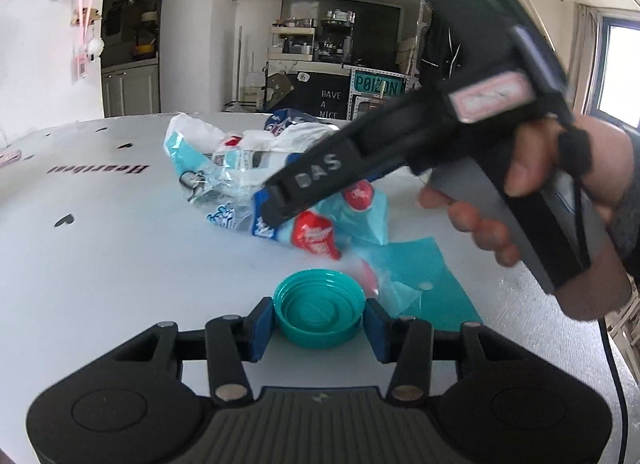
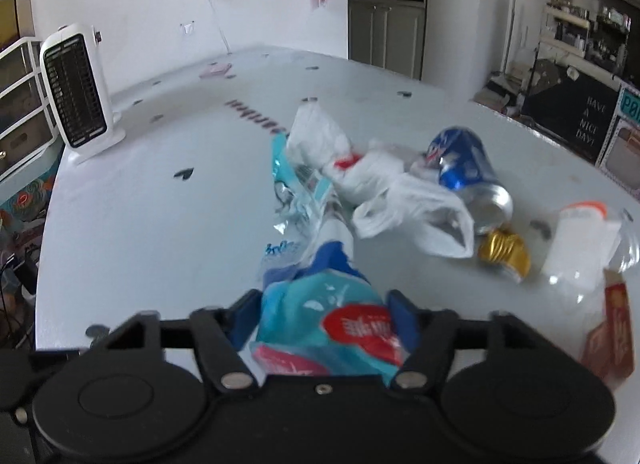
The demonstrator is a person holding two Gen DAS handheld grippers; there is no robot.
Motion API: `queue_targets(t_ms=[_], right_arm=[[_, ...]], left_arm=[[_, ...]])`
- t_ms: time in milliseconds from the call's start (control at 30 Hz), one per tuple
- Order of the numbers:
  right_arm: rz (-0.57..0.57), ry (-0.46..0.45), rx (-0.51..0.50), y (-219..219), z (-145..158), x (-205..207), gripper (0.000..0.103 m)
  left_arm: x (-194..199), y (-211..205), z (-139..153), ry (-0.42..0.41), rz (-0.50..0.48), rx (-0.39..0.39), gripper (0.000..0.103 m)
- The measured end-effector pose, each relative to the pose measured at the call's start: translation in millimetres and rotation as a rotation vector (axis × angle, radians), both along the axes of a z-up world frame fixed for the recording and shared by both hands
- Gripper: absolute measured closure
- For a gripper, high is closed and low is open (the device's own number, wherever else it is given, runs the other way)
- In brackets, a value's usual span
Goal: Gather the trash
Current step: 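Grasp the teal bottle cap with the left gripper while the right gripper grasps the blue plastic wrapper, then carry the cap and wrapper over the wastebasket with both grippers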
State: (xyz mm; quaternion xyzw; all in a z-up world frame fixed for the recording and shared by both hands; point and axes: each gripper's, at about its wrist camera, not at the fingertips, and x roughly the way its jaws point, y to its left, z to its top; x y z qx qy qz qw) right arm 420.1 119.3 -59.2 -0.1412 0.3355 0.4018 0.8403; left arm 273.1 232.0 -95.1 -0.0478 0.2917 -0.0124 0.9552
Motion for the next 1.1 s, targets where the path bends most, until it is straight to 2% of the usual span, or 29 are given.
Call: queue_targets(t_ms=[100,167,267,467,700,1100], right_arm=[[-0.014,-0.004,0.019,-6,2,-9,0.052],[-0.028,-0.022,0.018,-12,6,-17,0.065],[-0.047,-0.043,0.013,-23,9,-29,0.072],[-0.090,-0.088,0.054,-54,30,-59,0.075],[-0.181,-0.114,0.097,-102,62,-91,0.075],[-0.334,-0.103,0.157,-190,79,-136,0.075]], left_arm=[[-3,5,1,0.007,0.015,-0.003,0.054],[-6,9,2,0.011,0.031,-0.010,0.054],[-13,15,6,0.005,0.059,-0.017,0.054],[-29,14,20,-0.019,0.097,-0.025,0.054],[-44,-3,38,-0.045,0.099,-0.005,0.054],[-63,-48,66,-0.067,0.074,0.031,0.054]])
